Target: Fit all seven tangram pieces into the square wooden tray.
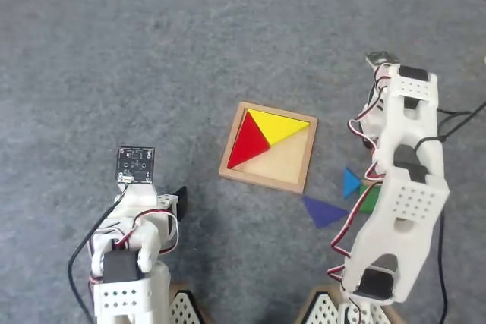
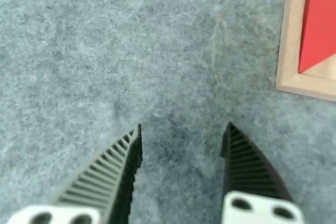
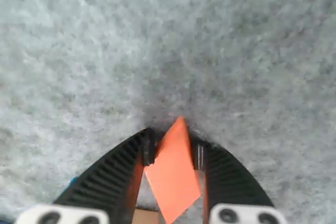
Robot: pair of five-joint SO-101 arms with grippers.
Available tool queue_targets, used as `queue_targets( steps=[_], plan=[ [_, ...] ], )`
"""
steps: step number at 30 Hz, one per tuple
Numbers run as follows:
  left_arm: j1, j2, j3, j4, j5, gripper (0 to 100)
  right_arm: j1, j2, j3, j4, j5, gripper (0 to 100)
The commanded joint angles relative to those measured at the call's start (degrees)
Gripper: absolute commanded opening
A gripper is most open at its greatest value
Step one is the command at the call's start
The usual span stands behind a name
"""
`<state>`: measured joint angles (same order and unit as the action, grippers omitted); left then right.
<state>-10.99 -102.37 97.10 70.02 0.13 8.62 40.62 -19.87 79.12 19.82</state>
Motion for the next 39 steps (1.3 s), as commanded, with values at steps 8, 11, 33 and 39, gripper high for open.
queue_targets(
  steps=[8, 11, 33, 39],
  plan=[
    [-0.2, -0.6, -0.7, -1.2, 0.6, 24, 3.4, 5.6, -15.8, 3.9, -9.6, 11.0],
    [-0.2, -0.6, -0.7, -1.2, 0.6, 24, 3.6, 4.2, -16.3, 9.0, -5.2, 14.0],
    [-0.2, -0.6, -0.7, -1.2, 0.6, 24, 1.9, -6.2, 0.2, 11.3, 15.0, 24.8],
    [-0.2, -0.6, -0.7, -1.2, 0.6, 24, 1.5, -6.9, 7.6, 2.4, 17.9, 24.7]
  ],
)
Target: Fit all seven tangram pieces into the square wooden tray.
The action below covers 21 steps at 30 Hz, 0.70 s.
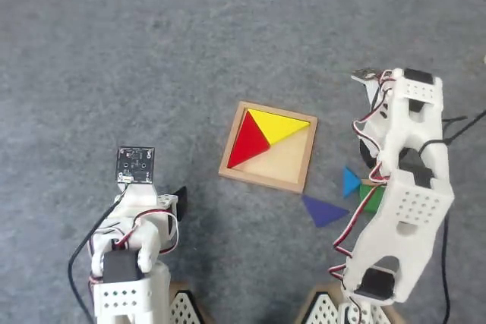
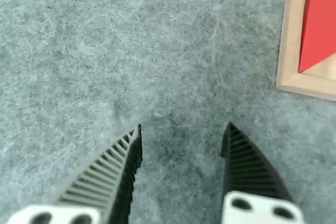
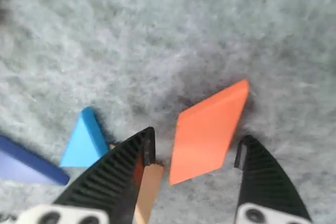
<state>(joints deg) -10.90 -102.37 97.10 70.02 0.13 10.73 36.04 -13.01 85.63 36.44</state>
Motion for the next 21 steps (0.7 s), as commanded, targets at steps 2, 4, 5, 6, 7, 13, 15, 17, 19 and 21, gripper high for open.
queue_targets(
  steps=[2, 4, 5, 6, 7, 13, 15, 17, 19, 21],
  plan=[
    [-0.3, -0.6, -0.7, -1.2, 0.6, 24, -0.3, -0.7, 0.5, -4.9, 1.3, 23.5],
    [-0.3, -0.6, -0.7, -1.2, 0.6, 24, -0.4, 1.6, -1.2, -5.1, 0.1, 18.8],
    [-0.3, -0.6, -0.7, -1.2, 0.6, 24, -0.4, 2.9, -2.6, -4.8, -1.6, 16.8],
    [-0.3, -0.6, -0.7, -1.2, 0.6, 24, -0.2, 4.2, -4.6, -4.2, -3.3, 15.1],
    [-0.3, -0.6, -0.7, -1.2, 0.6, 24, 0.0, 5.3, -6.8, -3.0, -5.1, 14.2],
    [-0.3, -0.6, -0.7, -1.2, 0.6, 24, 1.4, 12.5, -18.0, 2.7, -15.2, 13.6],
    [-0.3, -0.6, -0.7, -1.2, 0.6, 24, 1.5, 14.4, -21.5, 3.9, -18.3, 13.6],
    [-0.3, -0.6, -0.7, -1.2, 0.6, 24, 1.5, 15.6, -24.3, 4.3, -22.3, 11.3],
    [-0.3, -0.6, -0.7, -1.2, 0.6, 24, 2.2, 16.2, -26.5, 4.1, -25.9, 6.9],
    [-0.3, -0.6, -0.7, -1.2, 0.6, 24, 4.2, 16.0, -28.2, 4.2, -28.3, 3.6]
  ],
)
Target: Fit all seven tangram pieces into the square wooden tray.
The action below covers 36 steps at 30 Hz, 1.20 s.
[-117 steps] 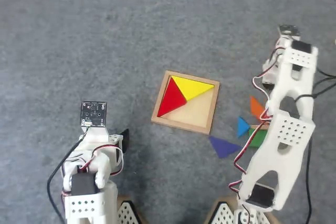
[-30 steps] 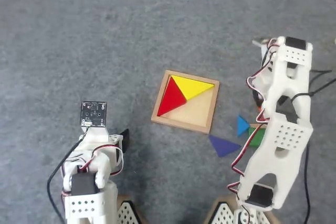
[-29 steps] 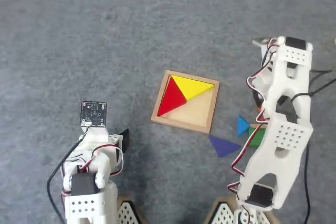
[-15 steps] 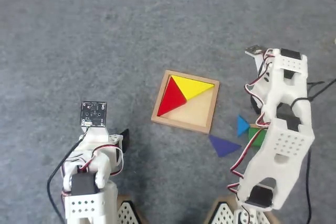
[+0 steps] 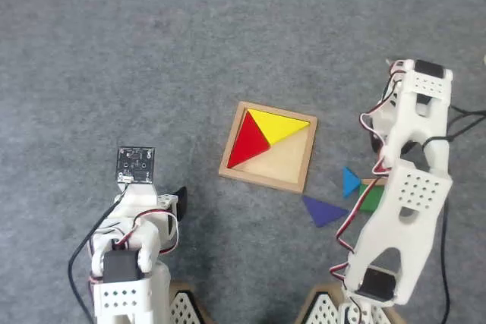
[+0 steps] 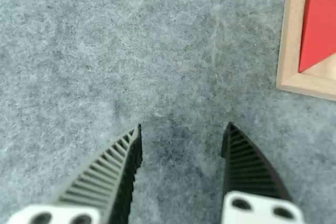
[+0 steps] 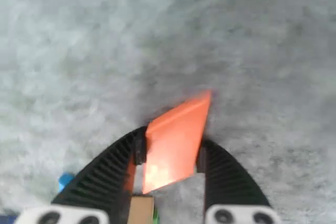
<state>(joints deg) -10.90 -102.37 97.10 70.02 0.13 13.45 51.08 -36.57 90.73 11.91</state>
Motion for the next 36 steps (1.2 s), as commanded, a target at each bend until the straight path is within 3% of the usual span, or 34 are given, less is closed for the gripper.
queue_targets(
  steps=[1, 14, 21, 27, 33, 36],
  plan=[
    [-0.3, -0.6, -0.7, -1.2, 0.6, 24, 2.1, 0.6, -5.5, -0.7, -4.7, 2.9],
    [-0.3, -0.6, -0.7, -1.2, 0.6, 24, -7.3, -19.1, -6.0, 11.8, -12.1, 0.8],
    [-0.3, -0.6, -0.7, -1.2, 0.6, 24, -18.8, -29.6, 8.6, 11.4, -17.8, 0.8],
    [-0.3, -0.6, -0.7, -1.2, 0.6, 24, -24.2, -44.3, 18.6, 11.2, -20.0, 0.8],
    [-0.3, -0.6, -0.7, -1.2, 0.6, 24, -25.9, -66.3, 40.8, -1.5, -20.2, 0.7],
    [-0.3, -0.6, -0.7, -1.2, 0.6, 24, -28.0, -68.0, 53.1, -11.4, -20.3, 0.7]
  ],
)
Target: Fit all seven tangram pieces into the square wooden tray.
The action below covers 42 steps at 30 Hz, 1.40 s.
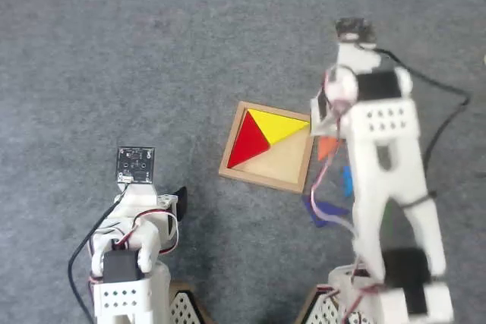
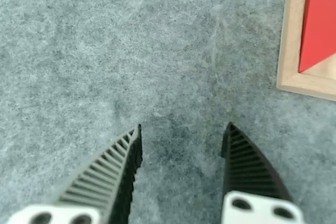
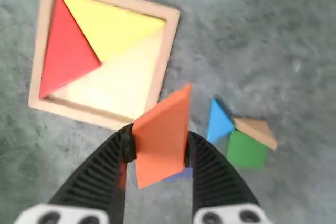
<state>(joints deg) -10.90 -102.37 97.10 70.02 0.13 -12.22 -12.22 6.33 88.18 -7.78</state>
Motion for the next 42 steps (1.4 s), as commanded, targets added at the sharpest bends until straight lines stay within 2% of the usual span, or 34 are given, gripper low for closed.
queue_targets(
  steps=[1, 4, 8, 16, 21, 35, 38, 42],
  plan=[
    [-0.3, -0.6, -0.7, -1.2, 0.6, 24, -3.7, -3.6, 13.4, -12.4, -1.2, 0.7],
    [-0.3, -0.6, -0.7, -1.2, 0.6, 24, -9.2, 2.1, 17.1, -20.3, -7.1, 0.7],
    [-0.3, -0.6, -0.7, -1.2, 0.6, 24, -14.5, 12.3, 12.2, -21.5, -15.0, 0.7],
    [-0.3, -0.6, -0.7, -1.2, 0.6, 24, -11.6, 27.0, -1.0, -21.1, -28.1, 0.7],
    [-0.3, -0.6, -0.7, -1.2, 0.6, 24, -10.8, 32.3, -4.2, -19.3, -33.2, 0.7],
    [-0.3, -0.6, -0.7, -1.2, 0.6, 24, -5.3, 32.8, -4.2, -19.4, -33.5, 1.2],
    [-0.3, -0.6, -0.7, -1.2, 0.6, 24, -5.2, 32.7, -4.2, -19.4, -29.3, 7.3],
    [-0.3, -0.6, -0.7, -1.2, 0.6, 24, -5.4, 32.7, -4.2, -19.4, -25.8, 22.9]
  ],
)
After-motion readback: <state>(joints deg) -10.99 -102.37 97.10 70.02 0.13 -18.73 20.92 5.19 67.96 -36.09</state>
